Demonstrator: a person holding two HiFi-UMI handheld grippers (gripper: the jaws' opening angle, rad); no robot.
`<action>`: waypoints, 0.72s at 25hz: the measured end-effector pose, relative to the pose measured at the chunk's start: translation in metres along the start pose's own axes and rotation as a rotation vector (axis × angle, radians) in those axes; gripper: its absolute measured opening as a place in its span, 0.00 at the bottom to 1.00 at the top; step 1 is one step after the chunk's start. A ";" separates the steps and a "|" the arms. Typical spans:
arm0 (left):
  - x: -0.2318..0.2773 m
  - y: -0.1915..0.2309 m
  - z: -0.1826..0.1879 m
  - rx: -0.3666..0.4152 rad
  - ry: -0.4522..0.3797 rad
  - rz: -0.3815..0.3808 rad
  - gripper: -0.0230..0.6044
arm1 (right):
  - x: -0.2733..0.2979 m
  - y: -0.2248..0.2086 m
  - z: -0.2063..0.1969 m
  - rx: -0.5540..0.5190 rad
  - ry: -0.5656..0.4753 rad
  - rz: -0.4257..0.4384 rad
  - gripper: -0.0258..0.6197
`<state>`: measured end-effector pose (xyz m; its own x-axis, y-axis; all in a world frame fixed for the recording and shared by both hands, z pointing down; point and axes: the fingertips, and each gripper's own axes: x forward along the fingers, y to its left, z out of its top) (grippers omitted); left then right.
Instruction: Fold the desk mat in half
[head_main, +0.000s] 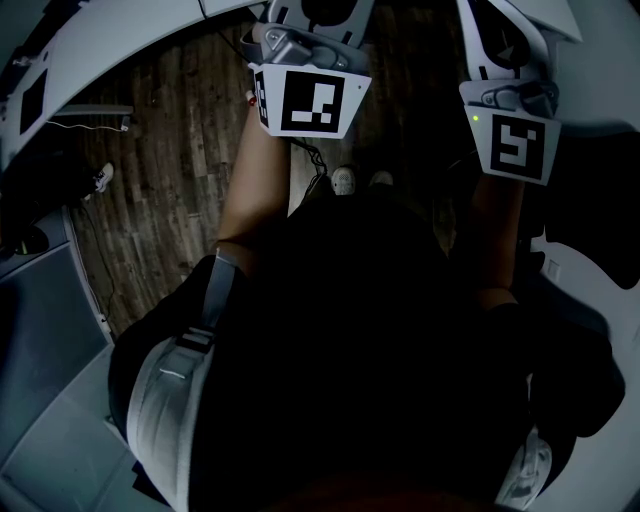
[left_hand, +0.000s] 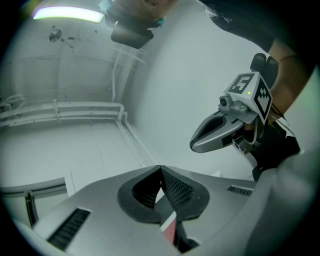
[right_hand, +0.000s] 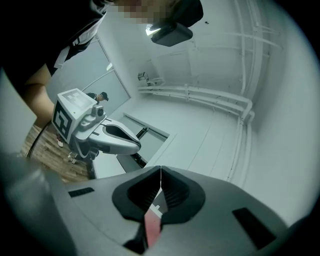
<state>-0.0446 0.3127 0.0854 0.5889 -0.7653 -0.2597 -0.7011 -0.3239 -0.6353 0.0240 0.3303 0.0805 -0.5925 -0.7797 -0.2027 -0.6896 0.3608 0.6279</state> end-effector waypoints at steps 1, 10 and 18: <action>-0.001 0.001 0.000 -0.001 0.000 0.003 0.06 | 0.000 0.001 0.000 -0.007 0.005 0.001 0.09; -0.013 0.008 -0.009 -0.002 0.007 0.006 0.06 | 0.008 0.017 0.008 0.016 -0.013 0.012 0.09; -0.031 0.019 -0.020 -0.030 0.008 -0.002 0.06 | 0.016 0.034 0.015 0.047 -0.017 -0.001 0.09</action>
<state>-0.0839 0.3188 0.0961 0.5871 -0.7691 -0.2524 -0.7117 -0.3419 -0.6137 -0.0147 0.3379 0.0872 -0.5983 -0.7716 -0.2162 -0.7088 0.3838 0.5918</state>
